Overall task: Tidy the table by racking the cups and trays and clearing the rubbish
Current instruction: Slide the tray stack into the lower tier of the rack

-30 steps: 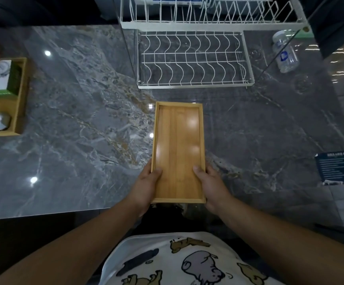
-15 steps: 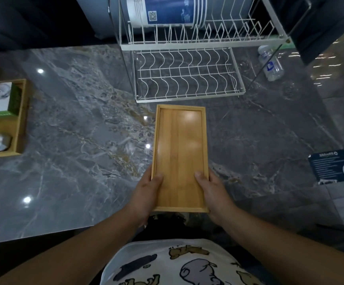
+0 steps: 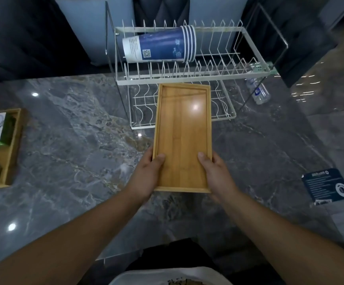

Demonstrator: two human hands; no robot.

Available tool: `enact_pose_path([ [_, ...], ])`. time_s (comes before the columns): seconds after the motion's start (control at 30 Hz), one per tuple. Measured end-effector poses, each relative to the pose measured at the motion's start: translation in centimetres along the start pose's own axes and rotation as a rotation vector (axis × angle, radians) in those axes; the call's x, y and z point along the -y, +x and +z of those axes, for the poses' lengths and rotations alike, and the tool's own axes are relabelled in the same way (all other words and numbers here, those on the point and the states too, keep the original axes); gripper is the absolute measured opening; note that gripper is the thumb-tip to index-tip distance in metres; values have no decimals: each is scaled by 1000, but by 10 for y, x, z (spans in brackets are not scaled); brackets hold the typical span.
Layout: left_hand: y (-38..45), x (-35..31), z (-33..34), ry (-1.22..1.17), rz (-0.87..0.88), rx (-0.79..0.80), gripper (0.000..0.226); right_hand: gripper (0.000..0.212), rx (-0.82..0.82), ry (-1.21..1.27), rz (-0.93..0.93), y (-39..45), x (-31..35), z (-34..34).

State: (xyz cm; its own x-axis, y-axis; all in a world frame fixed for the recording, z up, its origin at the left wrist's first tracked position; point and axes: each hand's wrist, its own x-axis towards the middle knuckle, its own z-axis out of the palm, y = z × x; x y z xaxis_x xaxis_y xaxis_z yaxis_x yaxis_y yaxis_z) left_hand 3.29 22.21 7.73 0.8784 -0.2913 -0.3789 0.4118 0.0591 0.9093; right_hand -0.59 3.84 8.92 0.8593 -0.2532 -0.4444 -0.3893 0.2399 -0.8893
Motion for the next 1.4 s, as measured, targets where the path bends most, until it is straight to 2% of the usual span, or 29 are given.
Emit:
enact_pose_path([
  [0.1, 16, -3, 8, -10, 22, -22, 29, 12, 1, -27, -13, 21, 5, -4],
  [0.23, 36, -6, 19, -39, -20, -108, 22, 13, 31, -47, -5, 51, 13, -12],
  [0.47, 66, -2, 29, -55, -49, -202, 39, 13, 73, -69, 72, 94, 15, -24],
  [0.73, 118, -24, 27, -80, -38, -263, 25, 12, 85, -58, 60, 148, 36, -10],
  [0.87, 151, -43, 21, -49, -25, -296, 14, 22, 82, -67, 53, 173, 57, 2],
  [1.0, 177, -58, 16, 6, -45, -308, 13, 15, 63, -104, 57, 191, 74, 13],
  [1.17, 194, -61, 10, 12, -93, -303, 18, 38, 21, -162, 54, 206, 80, 21],
  [1.27, 197, -55, 7, 17, -101, -335, 5, 42, 16, -175, 65, 211, 75, 21],
  [1.33, 198, -54, 7, 41, -84, -352, 12, 46, 3, -183, 83, 212, 72, 20],
  [1.4, 195, -55, 8, 55, -84, -352, 7, 47, 0, -190, 104, 213, 70, 18],
])
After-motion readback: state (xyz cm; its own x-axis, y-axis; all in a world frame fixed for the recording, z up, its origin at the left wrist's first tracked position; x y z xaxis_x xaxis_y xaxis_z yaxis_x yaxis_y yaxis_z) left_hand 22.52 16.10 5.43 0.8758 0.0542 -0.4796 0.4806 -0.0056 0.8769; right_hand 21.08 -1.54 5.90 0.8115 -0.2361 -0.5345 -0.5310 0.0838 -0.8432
